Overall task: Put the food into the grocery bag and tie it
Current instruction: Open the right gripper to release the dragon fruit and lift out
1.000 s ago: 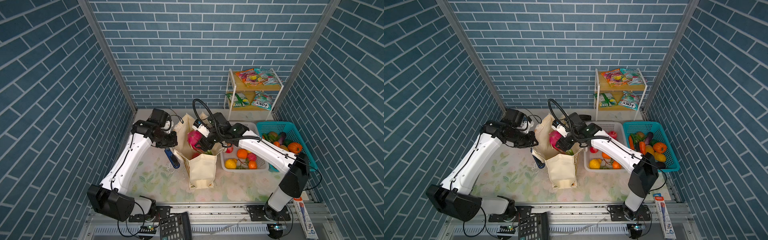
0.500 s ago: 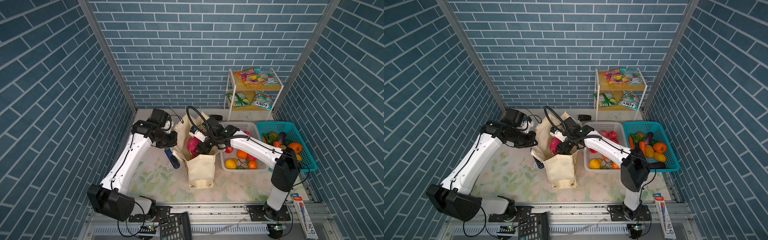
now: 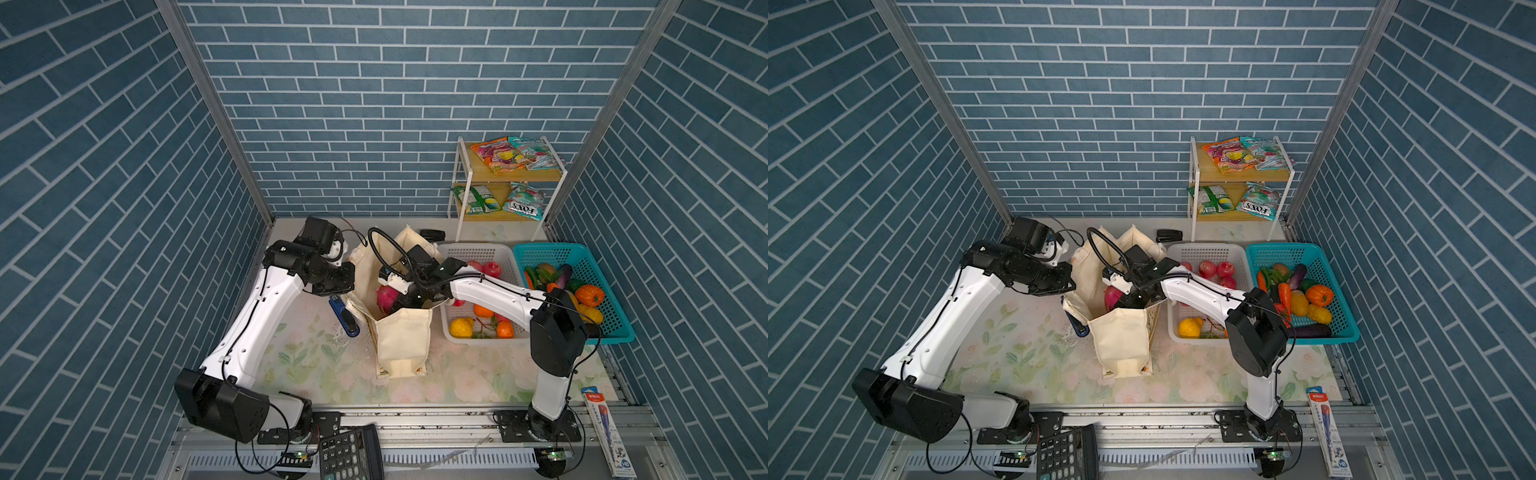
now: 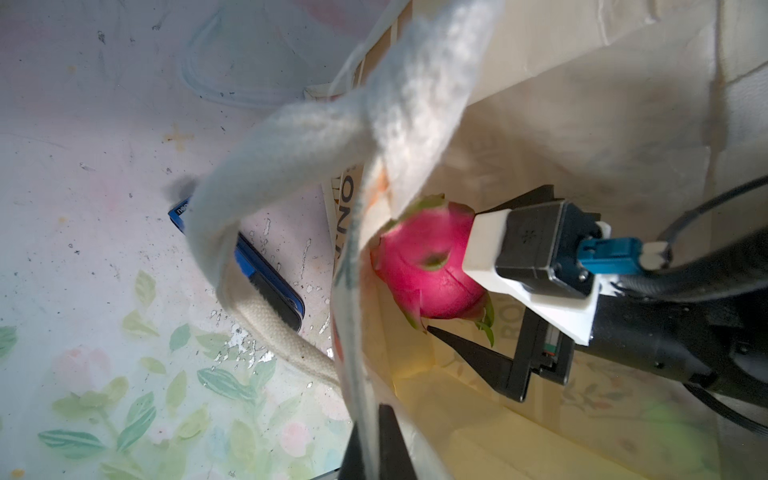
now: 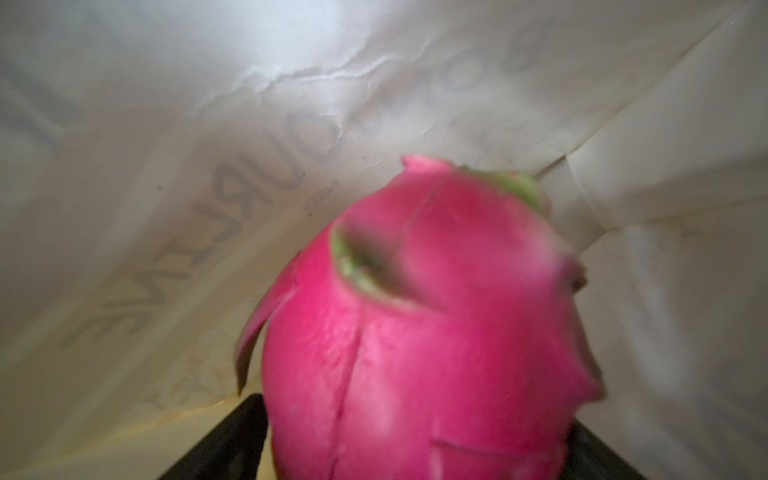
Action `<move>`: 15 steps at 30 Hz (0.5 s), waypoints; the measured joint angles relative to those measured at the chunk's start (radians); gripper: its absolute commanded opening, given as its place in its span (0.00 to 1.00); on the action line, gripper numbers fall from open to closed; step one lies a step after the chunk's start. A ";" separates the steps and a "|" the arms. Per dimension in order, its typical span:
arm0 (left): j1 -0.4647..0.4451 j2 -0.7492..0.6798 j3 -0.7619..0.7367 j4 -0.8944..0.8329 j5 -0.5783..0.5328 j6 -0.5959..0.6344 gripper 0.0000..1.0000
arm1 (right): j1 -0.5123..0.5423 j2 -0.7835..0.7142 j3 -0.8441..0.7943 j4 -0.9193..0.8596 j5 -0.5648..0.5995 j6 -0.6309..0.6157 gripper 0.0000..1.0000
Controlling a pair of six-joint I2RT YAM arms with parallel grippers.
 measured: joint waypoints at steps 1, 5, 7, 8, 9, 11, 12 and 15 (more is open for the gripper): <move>0.000 0.001 0.000 0.000 0.000 0.000 0.01 | 0.000 0.000 0.000 0.002 0.006 -0.001 0.99; 0.000 0.002 0.000 0.000 0.001 0.003 0.01 | 0.001 -0.024 0.000 0.016 0.026 -0.007 0.99; 0.000 0.002 0.000 0.000 0.000 0.007 0.01 | 0.001 -0.057 0.009 0.023 0.045 -0.013 0.99; 0.000 0.002 0.001 -0.001 0.000 0.010 0.01 | 0.001 -0.079 0.021 0.032 0.061 -0.018 0.99; 0.000 0.002 0.001 -0.001 -0.001 0.014 0.01 | 0.001 -0.107 0.037 0.046 0.082 -0.024 0.99; 0.000 0.005 0.007 -0.008 -0.004 0.021 0.01 | 0.000 -0.163 0.075 0.072 0.125 -0.044 0.99; 0.000 0.008 0.011 -0.010 -0.004 0.023 0.01 | -0.001 -0.195 0.097 0.089 0.146 -0.056 0.99; 0.000 0.015 0.016 -0.013 -0.004 0.027 0.01 | -0.014 -0.280 0.167 0.133 0.199 -0.094 0.99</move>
